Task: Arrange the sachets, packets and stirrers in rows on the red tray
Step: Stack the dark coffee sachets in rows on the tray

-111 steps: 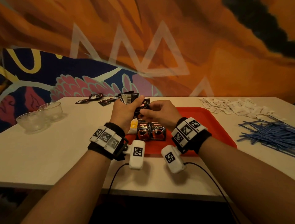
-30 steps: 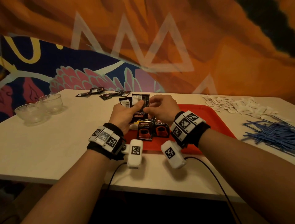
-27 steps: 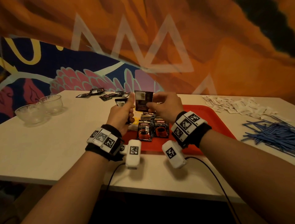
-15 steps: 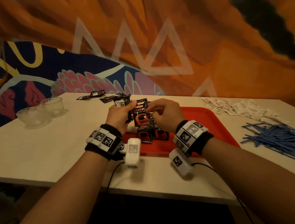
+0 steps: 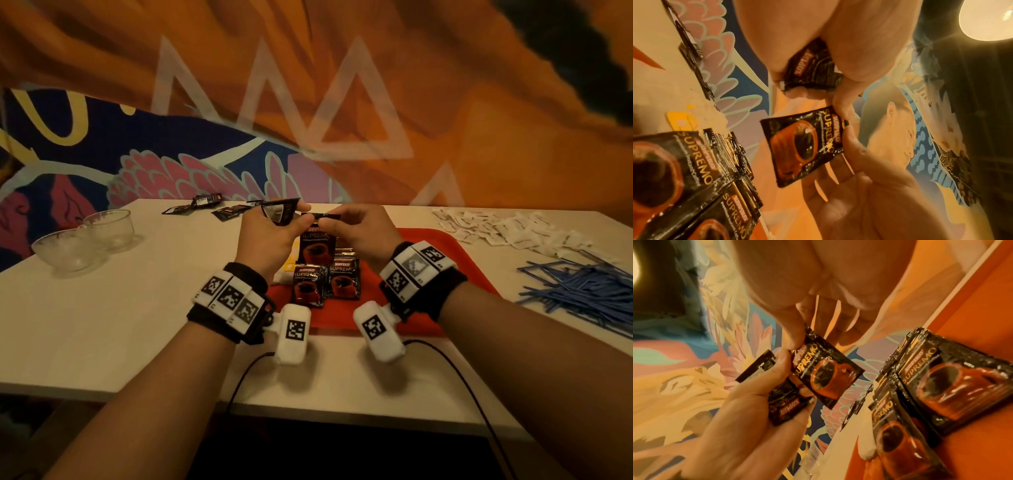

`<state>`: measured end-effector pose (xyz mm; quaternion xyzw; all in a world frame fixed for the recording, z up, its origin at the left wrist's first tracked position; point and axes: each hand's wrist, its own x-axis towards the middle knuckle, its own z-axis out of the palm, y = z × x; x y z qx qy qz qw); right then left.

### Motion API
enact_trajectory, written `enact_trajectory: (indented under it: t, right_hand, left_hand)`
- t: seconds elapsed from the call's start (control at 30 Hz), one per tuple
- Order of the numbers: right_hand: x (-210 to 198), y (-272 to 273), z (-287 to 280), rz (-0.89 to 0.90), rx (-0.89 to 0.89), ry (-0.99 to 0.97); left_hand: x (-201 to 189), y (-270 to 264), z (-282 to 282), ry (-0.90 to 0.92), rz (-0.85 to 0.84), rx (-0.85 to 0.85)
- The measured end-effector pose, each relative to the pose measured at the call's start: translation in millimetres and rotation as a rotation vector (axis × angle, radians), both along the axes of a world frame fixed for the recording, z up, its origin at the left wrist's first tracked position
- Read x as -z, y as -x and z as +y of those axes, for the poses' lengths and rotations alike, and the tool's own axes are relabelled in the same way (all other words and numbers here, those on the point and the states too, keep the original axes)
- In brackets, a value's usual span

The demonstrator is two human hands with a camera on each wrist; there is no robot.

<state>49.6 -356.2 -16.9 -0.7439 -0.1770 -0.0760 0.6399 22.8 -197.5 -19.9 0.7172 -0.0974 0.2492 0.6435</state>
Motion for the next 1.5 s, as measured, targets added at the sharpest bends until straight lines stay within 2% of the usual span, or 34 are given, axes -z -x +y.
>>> enact_trajectory:
  t: [0.2, 0.37, 0.5, 0.67, 0.73, 0.93, 1.13, 1.3, 1.5]
  right_hand:
    - [-6, 1, -1, 0.076, -0.032, -0.074]
    - [-6, -2, -3, 0.064, 0.037, -0.018]
    - [-7, 2, -4, 0.089, -0.008, -0.007]
    - [-7, -1, -7, 0.039, 0.072, 0.083]
    - [-8, -1, -7, 0.055, 0.043, 0.088]
    - [-6, -1, -9, -0.001, 0.055, 0.321]
    - [-5, 6, -8, -0.001, -0.003, 0.492]
    - [-5, 5, -11, 0.065, -0.021, 0.536]
    - [-5, 4, -26, 0.287, 0.043, 0.654]
  left_hand:
    - [-1, -1, 0, 0.055, 0.028, 0.000]
    - [-2, 0, -2, 0.093, 0.050, 0.023]
    - [-3, -3, 2, 0.166, 0.094, 0.032]
    - [-2, -3, 3, 0.205, 0.141, 0.094]
    - [-2, -4, 3, 0.217, 0.138, 0.085]
    - [0, -7, 4, 0.285, 0.237, 0.137]
    - [-2, -8, -4, 0.381, 0.281, 0.091]
    - [4, -10, -5, 0.241, 0.309, 0.073]
    - [2, -9, 3, -0.201, 0.483, 0.009]
